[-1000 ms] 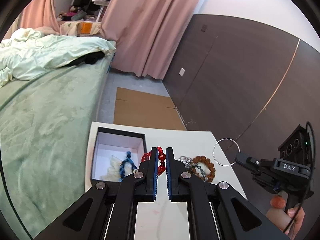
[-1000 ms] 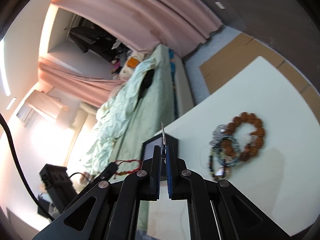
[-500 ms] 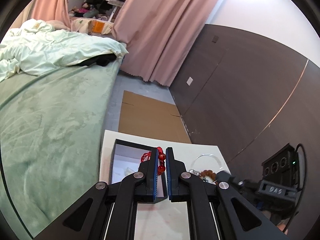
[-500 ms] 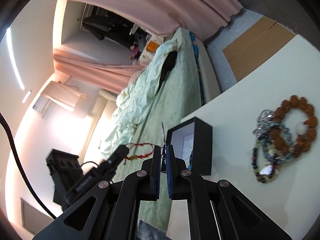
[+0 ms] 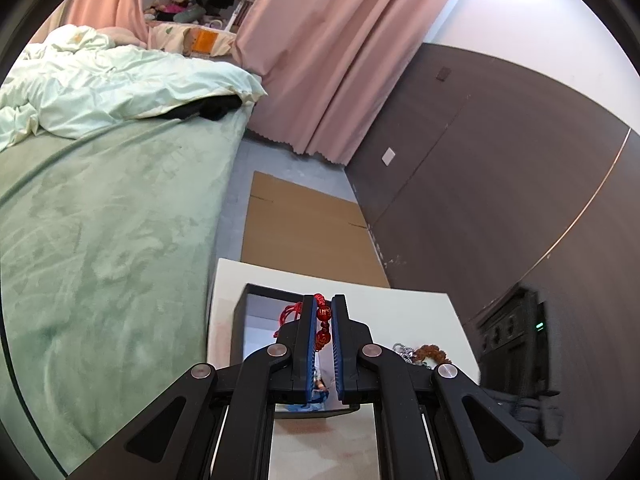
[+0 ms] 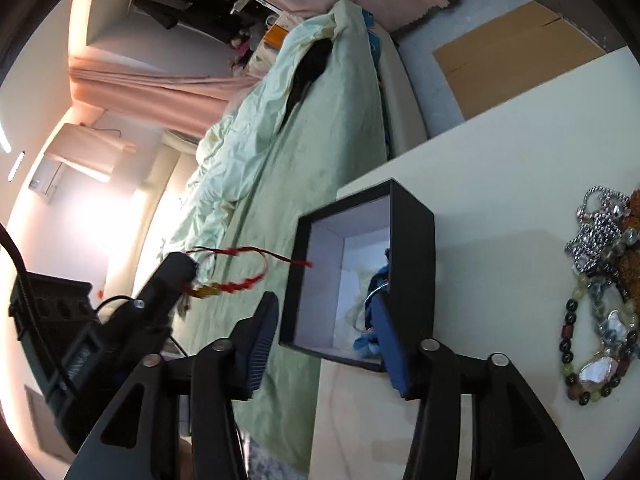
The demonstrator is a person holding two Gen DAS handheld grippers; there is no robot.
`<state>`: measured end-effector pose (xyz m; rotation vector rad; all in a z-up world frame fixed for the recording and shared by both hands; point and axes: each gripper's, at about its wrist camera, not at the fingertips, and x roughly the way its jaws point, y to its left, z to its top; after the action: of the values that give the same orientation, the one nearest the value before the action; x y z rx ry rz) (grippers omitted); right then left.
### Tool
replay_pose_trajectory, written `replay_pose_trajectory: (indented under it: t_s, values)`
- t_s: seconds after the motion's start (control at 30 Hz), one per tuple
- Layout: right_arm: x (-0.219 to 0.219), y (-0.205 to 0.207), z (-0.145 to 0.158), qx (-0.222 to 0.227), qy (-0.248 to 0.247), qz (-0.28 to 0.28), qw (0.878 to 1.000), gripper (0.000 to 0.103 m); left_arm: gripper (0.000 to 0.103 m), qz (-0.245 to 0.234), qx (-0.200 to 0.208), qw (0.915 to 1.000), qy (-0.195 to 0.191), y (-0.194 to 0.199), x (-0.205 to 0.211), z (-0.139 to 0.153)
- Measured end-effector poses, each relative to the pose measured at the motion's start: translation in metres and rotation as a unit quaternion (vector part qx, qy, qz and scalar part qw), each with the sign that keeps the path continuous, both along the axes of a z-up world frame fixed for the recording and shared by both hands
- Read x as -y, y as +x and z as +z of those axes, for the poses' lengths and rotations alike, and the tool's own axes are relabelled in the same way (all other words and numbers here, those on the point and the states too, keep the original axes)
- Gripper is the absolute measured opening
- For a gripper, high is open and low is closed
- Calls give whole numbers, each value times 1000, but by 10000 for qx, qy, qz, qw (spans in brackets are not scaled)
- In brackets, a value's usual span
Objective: Organize jewelry
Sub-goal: 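Carry the red bracelet with the left tool and drop it into the box, then return the left tool to the pile and open it over the bead bracelets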
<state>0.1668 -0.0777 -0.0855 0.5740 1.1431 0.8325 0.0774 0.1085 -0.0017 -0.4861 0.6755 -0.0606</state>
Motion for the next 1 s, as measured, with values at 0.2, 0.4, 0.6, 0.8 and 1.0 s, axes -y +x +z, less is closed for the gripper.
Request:
replay_pose_trajectory:
  t_s: [0.2, 0.4, 0.6, 0.8, 1.0]
  values:
    - [35, 1, 19, 230, 141, -398, 9988, 74, 7, -47, -201, 9997, -118, 15, 7, -12]
    - [56, 8, 23, 205, 45, -637, 9977, 74, 55, 259, -839, 9948, -511, 32, -1, -33]
    - [64, 7, 32, 378, -397, -800, 9953, 74, 65, 294, -672, 9963, -444, 29, 9, -28]
    - [84, 0, 38, 440, -757, -976, 9914, 74, 65, 190, -711, 9969, -269, 27, 28, -30]
    - [111, -11, 48, 544, -1216, -1415, 9809, 74, 65, 109, -629, 9979, -89, 18, 51, -29]
